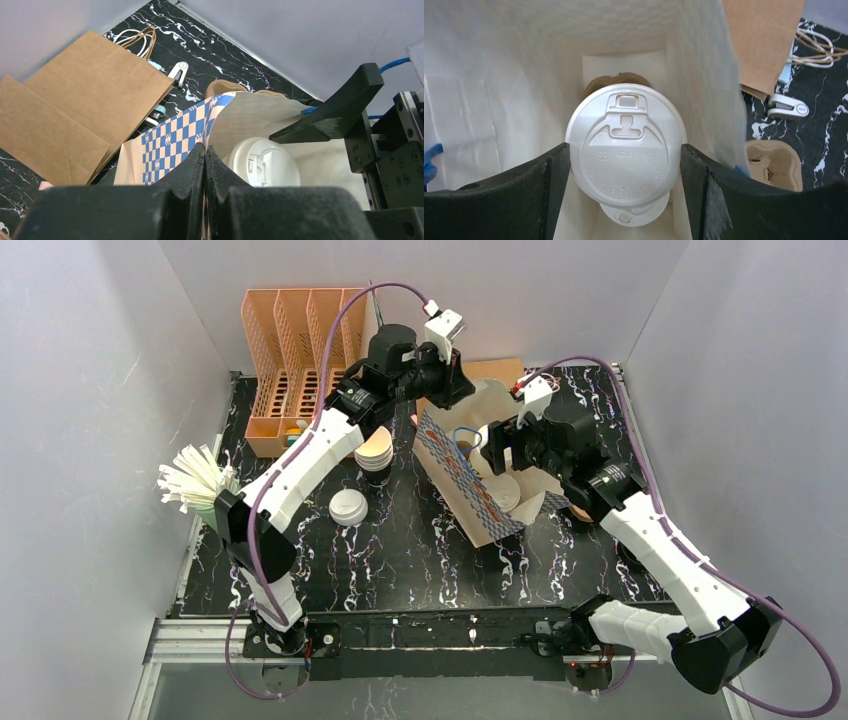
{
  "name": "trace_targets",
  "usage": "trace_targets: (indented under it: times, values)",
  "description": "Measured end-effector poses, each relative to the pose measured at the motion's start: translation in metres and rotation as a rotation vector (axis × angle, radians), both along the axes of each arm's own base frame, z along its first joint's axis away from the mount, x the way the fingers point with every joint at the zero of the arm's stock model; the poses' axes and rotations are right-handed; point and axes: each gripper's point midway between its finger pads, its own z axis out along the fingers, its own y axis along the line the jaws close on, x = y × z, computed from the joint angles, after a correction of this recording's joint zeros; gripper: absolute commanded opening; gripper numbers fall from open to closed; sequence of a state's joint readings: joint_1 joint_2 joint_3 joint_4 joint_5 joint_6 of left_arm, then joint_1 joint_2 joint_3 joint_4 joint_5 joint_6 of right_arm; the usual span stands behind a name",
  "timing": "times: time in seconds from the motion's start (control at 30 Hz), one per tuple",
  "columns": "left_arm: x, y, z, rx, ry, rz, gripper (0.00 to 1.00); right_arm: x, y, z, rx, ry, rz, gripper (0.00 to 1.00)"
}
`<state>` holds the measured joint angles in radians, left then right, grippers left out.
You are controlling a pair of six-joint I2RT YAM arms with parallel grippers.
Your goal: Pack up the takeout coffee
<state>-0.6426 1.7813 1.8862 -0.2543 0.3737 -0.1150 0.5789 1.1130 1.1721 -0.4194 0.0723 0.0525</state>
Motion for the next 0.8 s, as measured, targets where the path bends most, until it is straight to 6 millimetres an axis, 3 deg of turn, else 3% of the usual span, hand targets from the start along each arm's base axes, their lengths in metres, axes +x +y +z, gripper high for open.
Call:
trace_targets:
  times: [0.2, 0.43, 0.57, 0.8]
  values:
    - [-0.012, 0.008, 0.004, -0.028, 0.01, 0.023, 0.0, -0.003, 0.007, 0.005, -0.003, -0.081, 0.048, 0.19]
    - [-0.013, 0.009, -0.007, -0.061, 0.037, 0.048, 0.0, -0.001, 0.021, -0.007, -0.033, -0.136, 0.1, 0.19]
    - [-0.01, 0.009, -0.008, -0.081, 0.046, 0.072, 0.0, -0.013, 0.04, -0.012, -0.033, -0.147, 0.152, 0.19]
    - [0.001, 0.002, 0.009, -0.181, 0.05, 0.112, 0.0, -0.033, 0.061, -0.017, -0.058, -0.161, 0.192, 0.17]
